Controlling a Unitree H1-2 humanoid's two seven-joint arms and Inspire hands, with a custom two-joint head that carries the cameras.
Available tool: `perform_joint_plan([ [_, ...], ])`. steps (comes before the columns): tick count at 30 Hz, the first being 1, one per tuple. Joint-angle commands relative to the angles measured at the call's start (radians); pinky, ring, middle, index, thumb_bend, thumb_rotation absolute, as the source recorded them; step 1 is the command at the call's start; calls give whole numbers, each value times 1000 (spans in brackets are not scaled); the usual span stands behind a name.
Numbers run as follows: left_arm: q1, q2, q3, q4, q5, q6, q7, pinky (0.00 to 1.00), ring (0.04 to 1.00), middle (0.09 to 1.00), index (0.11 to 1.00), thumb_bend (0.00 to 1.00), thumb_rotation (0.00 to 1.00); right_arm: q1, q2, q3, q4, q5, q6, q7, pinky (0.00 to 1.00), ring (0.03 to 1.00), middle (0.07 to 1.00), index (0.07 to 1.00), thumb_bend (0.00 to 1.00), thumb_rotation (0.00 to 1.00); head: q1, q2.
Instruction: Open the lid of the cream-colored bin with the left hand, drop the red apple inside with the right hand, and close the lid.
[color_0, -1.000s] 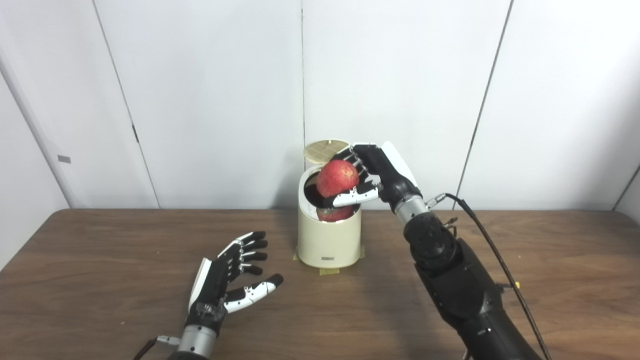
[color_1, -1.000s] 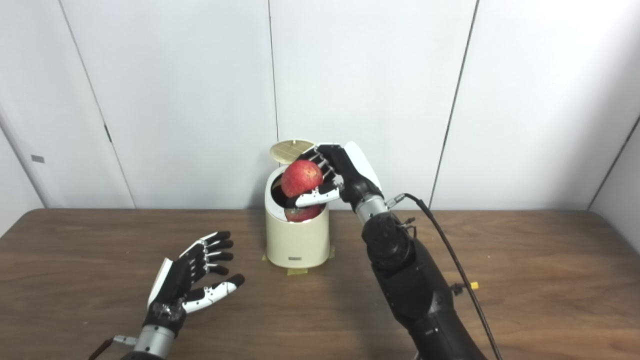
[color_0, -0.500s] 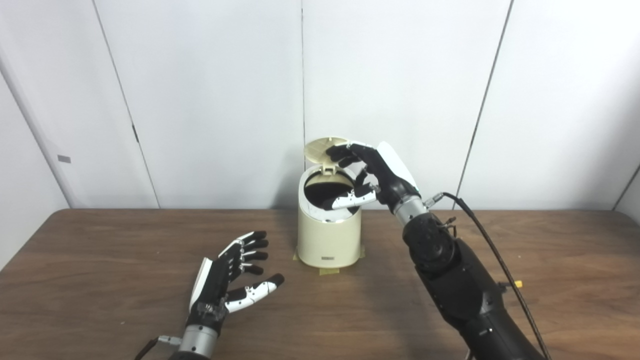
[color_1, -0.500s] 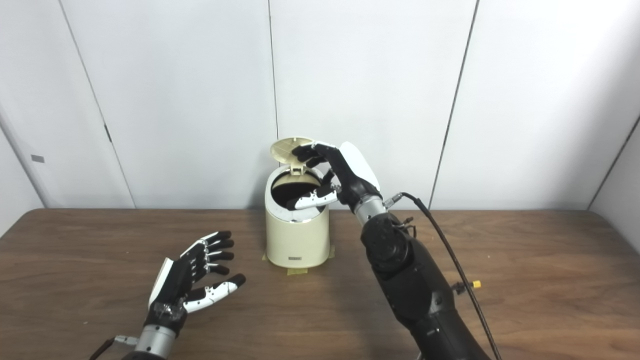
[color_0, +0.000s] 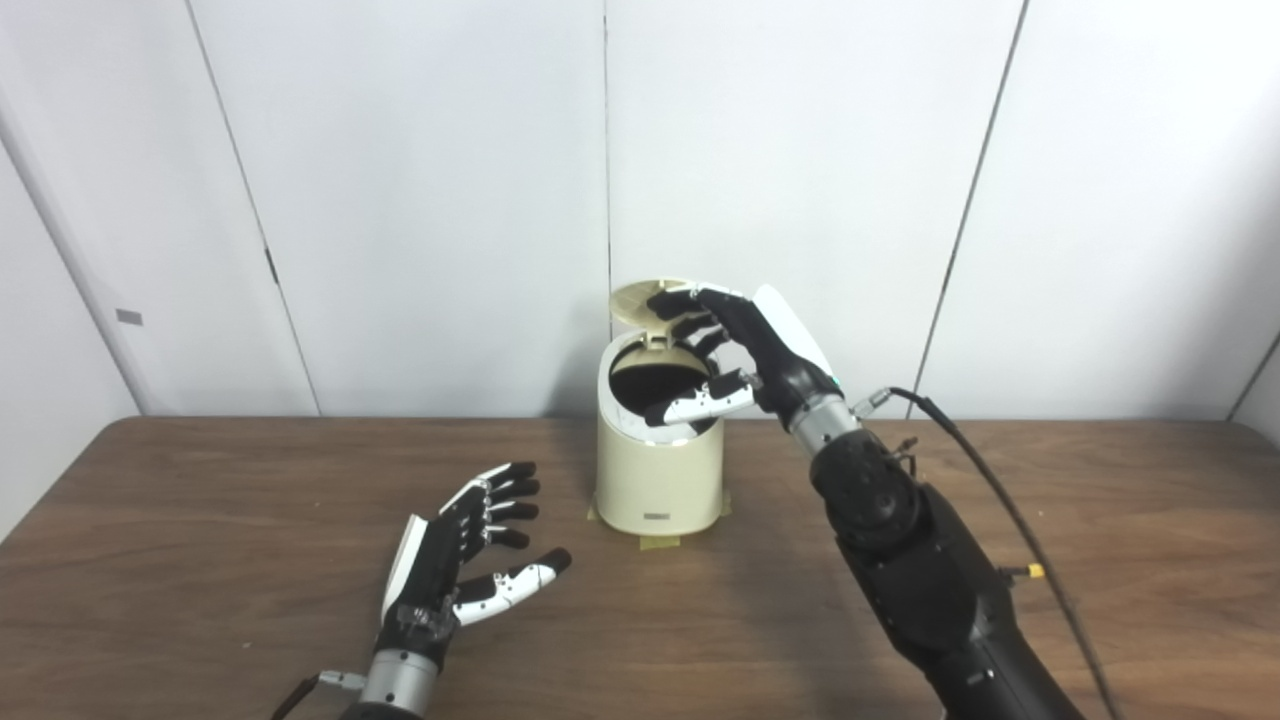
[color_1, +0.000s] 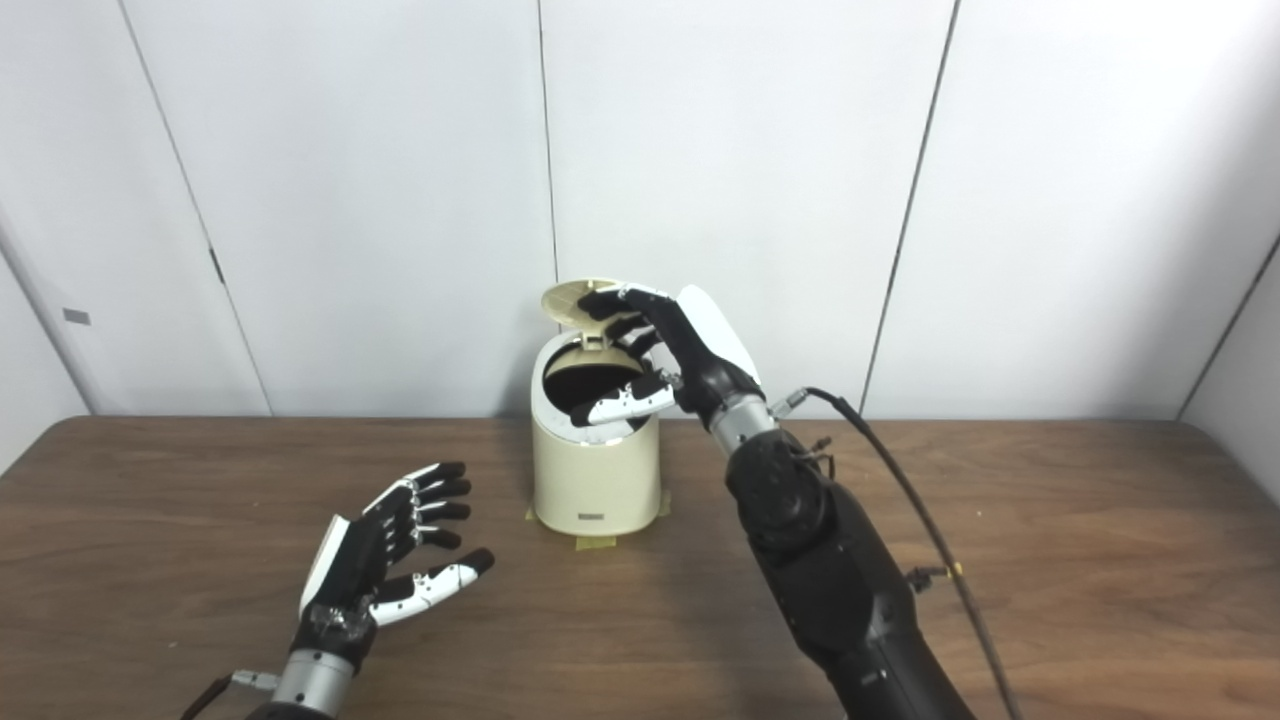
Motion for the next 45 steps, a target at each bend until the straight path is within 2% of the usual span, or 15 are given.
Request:
perform_joint_plan([
  [1, -35, 1, 0, -34, 7, -30, 9, 616, 722, 776, 804, 696, 93, 9, -9, -42, -82, 36, -72, -44, 495, 620, 682, 661, 857, 104, 1, 0],
  [6, -39, 4, 1, -29, 3, -31, 10, 610, 719, 772, 804, 692, 88, 122, -16, -112, -164, 111, -165, -70, 443, 566, 658, 659, 819, 134, 3, -1],
  [10, -43, 8, 3, -25, 0, -33, 9, 603, 712, 770, 804, 691, 92, 208, -36, -150, -135, 184, -270, -56, 491, 578, 681, 697, 819, 185, 6, -5],
  [16, -67, 10, 15, -32, -45, -21, -7, 605, 731, 788, 821, 717, 127, 302, -45, -172, -83, 339, -362, 23, 546, 634, 751, 757, 865, 232, 12, -7],
  [21, -141, 39, 8, -58, -25, 13, -24, 655, 781, 829, 841, 759, 192, 359, -22, -180, -97, 400, -354, 44, 559, 654, 771, 766, 878, 207, 19, -6],
  [23, -172, 49, 7, -66, -19, 31, -31, 688, 813, 862, 858, 808, 235, 366, -15, -182, -96, 410, -351, 46, 564, 668, 777, 769, 873, 206, 18, -7],
  [27, -289, 79, 0, -68, -7, 76, -53, 715, 853, 884, 883, 839, 281, 373, -2, -186, -94, 407, -361, 44, 548, 660, 773, 772, 864, 211, 9, -7],
  [33, -459, 114, -13, -47, 21, 172, -84, 751, 894, 924, 922, 871, 278, 381, 15, -184, -139, 382, -316, 32, 525, 638, 756, 755, 852, 200, 6, -8],
  [38, -574, 141, -59, 2, 75, 189, -114, 750, 901, 940, 935, 895, 298, 379, 19, -187, -144, 381, -307, 31, 513, 633, 749, 748, 858, 191, 2, -9],
  [41, -645, 161, -98, 45, 118, 188, -138, 754, 904, 955, 937, 916, 317, 378, 20, -187, -137, 381, -316, 31, 514, 628, 749, 747, 856, 200, -3, -10],
  [45, -725, 187, -166, 95, 209, 223, -174, 789, 921, 959, 942, 950, 346, 379, 28, -188, -146, 366, -312, 18, 506, 654, 751, 734, 860, 214, -10, -13],
])
